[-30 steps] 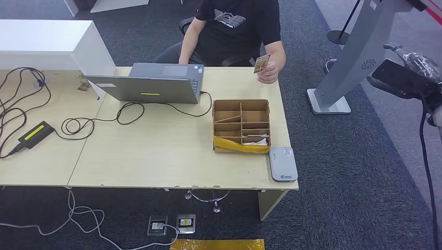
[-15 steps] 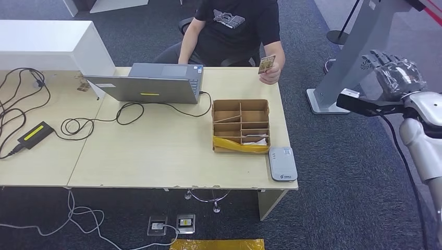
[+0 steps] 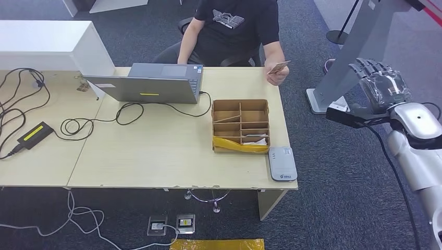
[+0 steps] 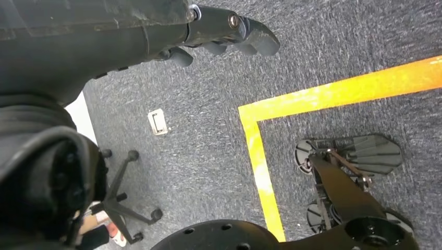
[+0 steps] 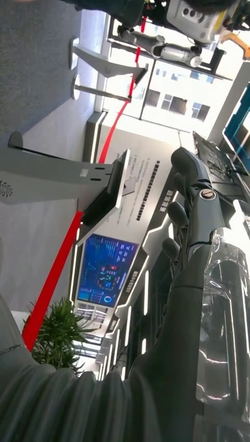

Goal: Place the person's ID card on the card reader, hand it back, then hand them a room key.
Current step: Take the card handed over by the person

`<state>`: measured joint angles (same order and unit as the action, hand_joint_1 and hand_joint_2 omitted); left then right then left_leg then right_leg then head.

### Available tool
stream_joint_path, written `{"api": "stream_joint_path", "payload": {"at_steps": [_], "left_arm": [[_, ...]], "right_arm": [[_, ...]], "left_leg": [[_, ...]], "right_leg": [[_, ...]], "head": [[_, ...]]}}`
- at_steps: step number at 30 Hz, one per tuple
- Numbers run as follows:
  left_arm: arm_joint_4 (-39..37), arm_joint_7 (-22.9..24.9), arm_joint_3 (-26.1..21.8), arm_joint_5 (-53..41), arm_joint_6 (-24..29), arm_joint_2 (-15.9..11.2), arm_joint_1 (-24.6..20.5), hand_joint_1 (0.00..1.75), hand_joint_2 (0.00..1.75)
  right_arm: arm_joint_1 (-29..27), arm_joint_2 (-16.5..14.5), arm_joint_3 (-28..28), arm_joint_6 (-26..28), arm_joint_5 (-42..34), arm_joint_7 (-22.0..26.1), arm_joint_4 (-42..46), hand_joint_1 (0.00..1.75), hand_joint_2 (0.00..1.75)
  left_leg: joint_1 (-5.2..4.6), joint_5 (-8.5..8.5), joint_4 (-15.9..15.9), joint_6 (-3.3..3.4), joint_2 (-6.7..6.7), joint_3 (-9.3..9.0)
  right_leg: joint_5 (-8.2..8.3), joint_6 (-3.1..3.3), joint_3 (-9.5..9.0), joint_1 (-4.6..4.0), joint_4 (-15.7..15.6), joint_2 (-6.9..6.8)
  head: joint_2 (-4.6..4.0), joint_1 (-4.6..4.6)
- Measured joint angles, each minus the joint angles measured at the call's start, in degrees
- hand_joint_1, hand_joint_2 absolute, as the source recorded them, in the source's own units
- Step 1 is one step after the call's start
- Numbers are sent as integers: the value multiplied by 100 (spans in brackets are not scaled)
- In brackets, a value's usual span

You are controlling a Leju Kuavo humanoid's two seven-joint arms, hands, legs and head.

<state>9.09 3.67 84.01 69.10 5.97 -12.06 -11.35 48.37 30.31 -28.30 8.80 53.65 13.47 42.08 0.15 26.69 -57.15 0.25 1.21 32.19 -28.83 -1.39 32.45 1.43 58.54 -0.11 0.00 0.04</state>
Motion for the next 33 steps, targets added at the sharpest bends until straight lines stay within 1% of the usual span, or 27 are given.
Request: {"api": "stream_joint_path", "payload": {"at_steps": [3, 6, 8, 12, 14, 19, 33], "left_arm": [[0, -4, 48, -47, -47, -24, 0, 0, 0], [0, -29, 81, -84, -81, -48, 0, 0, 0], [0, -57, 92, -108, -83, -59, -1, 0, 0], [0, -127, 133, -159, -84, -86, -1, 0, 0], [0, -148, 160, -179, -84, -106, -1, 0, 0], [0, -173, 206, -198, -84, -133, -2, 0, 0], [0, -179, 233, -198, -84, -134, -2, 0, 0]], "right_arm": [[-92, -26, 1, -13, -49, -8, 82, 0, 175], [-208, -57, 10, -136, -288, -26, 195, 0, 175], [-279, -97, 42, -340, -642, -52, 261, 0, 175], [-380, -202, 205, -800, -1635, -135, 383, 0, 175], [-411, -234, 264, -864, -1842, -178, 440, 0, 175], [-464, -312, 347, -861, -1950, -196, 557, 0, 175], [-467, -479, 395, -755, -1920, -137, 607, 0, 175]], "left_leg": [[0, 0, 0, 0, -1, 0], [1, 0, 0, 0, -1, 1], [1, 0, 1, 0, -1, 1], [1, 0, 1, 0, -1, 0], [1, 0, 1, 0, -1, 0], [1, 0, 1, 0, -3, 0], [1, 0, 0, -1, -4, 0]], "right_leg": [[0, 0, 0, 0, 0, 1], [0, 0, 0, -1, 0, 1], [0, 0, 0, -1, 0, 2], [0, 0, 0, -1, 0, 1], [0, 0, 0, -1, 0, 1], [0, 0, 1, -1, 0, 6], [0, 0, 2, -1, 0, 7]], "head": [[0, 1], [0, -1], [0, -1], [0, 0], [0, 0], [0, -1], [0, 0]]}}
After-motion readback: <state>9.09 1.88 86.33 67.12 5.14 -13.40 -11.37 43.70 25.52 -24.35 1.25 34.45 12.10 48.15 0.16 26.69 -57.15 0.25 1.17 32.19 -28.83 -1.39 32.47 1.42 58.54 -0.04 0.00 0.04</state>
